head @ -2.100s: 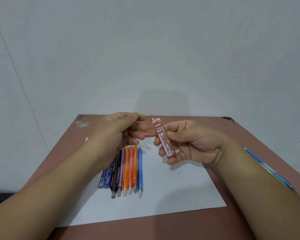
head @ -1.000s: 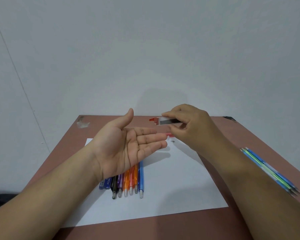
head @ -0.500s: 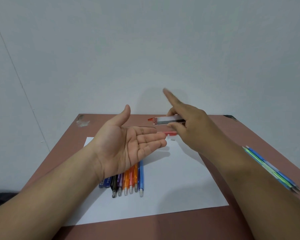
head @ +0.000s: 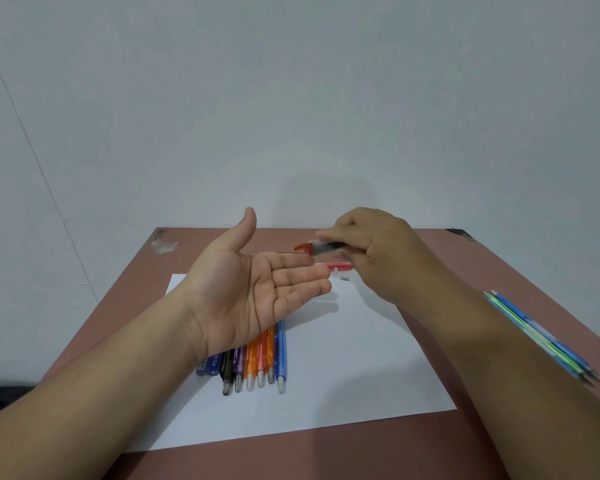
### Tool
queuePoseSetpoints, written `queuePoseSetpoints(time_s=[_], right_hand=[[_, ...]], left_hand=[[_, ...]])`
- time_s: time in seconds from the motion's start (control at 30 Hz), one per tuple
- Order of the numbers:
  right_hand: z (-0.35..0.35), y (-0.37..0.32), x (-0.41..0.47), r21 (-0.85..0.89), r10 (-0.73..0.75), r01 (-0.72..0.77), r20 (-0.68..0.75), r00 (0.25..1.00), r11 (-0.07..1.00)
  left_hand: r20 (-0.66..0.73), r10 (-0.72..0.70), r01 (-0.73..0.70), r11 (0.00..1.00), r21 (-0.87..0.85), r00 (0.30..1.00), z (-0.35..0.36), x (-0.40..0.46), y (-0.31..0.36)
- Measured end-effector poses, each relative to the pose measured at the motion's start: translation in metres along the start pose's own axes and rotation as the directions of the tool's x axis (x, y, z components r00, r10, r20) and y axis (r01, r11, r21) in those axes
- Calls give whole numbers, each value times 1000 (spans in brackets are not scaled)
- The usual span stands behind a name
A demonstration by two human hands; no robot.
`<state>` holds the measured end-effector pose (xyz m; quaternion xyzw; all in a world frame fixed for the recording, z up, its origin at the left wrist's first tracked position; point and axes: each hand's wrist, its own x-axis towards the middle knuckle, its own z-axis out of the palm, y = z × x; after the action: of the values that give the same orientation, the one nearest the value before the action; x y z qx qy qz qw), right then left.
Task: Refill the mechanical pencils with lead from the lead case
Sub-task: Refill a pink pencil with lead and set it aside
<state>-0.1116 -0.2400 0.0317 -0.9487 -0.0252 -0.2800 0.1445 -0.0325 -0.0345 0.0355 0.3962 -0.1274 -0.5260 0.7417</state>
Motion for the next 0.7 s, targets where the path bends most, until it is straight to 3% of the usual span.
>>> queuePoseSetpoints(time_s=[0.2,0.33,0.47,0.63,0.7], right_hand=[[-5,-2,-3,99,83,-81,-17,996,992],[0,3,0,-47,-48,47,-16,999,998],[-3,-2,-1,73,51,-50,-9,999,996],[-2,1,3,-56,-25,27,32,999,998],[-2,-2,0,43,16,-16,3,1000,999]], left_hand=[[2,-3,3,1000,-12,1000,0,0,0],[-31,9,-10,1000,-6,999,1,0,0],[10,-5,5,1000,-10,1000,0,-1,0],[-30,6,-6,1000,-10,1000,2,-1,-1],[-27,5,-5,1000,-2,1000,3,-1,-1]])
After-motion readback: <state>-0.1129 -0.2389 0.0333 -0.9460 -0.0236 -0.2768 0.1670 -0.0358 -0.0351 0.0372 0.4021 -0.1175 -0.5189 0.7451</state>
